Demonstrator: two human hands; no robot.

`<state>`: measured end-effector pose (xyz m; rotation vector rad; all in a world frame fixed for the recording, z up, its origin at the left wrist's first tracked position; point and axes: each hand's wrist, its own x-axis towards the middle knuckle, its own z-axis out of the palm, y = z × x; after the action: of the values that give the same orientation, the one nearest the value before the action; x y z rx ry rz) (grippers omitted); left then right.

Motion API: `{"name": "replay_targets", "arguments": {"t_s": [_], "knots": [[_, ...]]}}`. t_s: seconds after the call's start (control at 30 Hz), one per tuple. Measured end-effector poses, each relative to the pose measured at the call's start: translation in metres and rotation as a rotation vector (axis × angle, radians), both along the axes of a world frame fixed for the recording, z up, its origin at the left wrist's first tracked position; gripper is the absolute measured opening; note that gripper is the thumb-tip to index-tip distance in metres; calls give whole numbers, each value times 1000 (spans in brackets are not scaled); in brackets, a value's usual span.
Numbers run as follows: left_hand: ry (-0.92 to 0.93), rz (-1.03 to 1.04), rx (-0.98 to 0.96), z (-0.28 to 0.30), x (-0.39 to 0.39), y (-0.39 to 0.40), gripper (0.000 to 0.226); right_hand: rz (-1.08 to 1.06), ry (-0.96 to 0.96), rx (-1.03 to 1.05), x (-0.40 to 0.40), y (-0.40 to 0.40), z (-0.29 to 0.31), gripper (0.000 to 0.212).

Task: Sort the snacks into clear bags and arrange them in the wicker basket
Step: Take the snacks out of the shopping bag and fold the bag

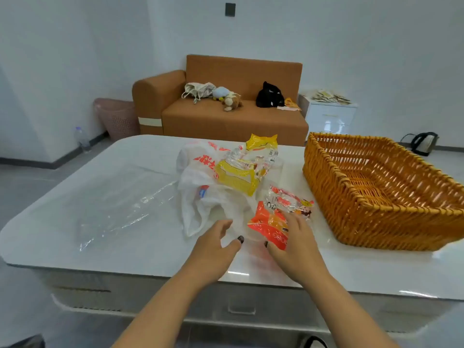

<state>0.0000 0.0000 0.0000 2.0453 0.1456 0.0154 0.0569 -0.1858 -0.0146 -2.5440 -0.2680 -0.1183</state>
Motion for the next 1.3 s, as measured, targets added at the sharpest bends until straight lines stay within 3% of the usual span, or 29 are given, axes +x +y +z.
{"name": "replay_targets", "arguments": {"t_s": [0.07, 0.17, 0.27, 0.4, 0.47, 0.57, 0.7, 0.77, 0.87, 0.93, 1.0, 1.1, 1.3], "knots": [[13, 0, 27, -8, 6, 0, 55, 38, -77, -244, 10, 3, -4, 84], [26, -30, 46, -15, 6, -2, 57, 43, -29, -428, 16, 1, -11, 83], [4, -2, 26, -8, 9, -5, 54, 15, -26, -500, 19, -6, -14, 70], [-25, 43, -105, 3, 5, -13, 46, -27, -22, -469, 14, -15, -5, 28], [-31, 58, -154, 7, 2, -16, 42, -78, -57, -430, 9, -20, -2, 22], [-20, 87, -220, 9, -3, -17, 40, -160, -177, -240, 0, -32, 11, 24], [16, 75, -195, 8, -15, -18, 38, -181, -193, 316, -32, -47, 39, 28], [3, 47, -237, 9, -22, -20, 35, -181, -216, 491, -50, -52, 50, 32], [-44, -28, -448, 10, -35, -25, 30, -160, -218, 744, -69, -44, 58, 22], [-83, -91, -638, 10, -41, -26, 38, -98, -184, 833, -74, -31, 53, 20], [-81, -123, -827, 8, -42, -24, 55, 8, -188, 775, -76, -16, 43, 21], [-14, -143, -960, 9, -38, -20, 70, 137, -181, 619, -75, 7, 26, 26], [-117, -207, -1032, 20, -30, -5, 79, 545, 38, 251, -70, 32, 16, 86]]}}
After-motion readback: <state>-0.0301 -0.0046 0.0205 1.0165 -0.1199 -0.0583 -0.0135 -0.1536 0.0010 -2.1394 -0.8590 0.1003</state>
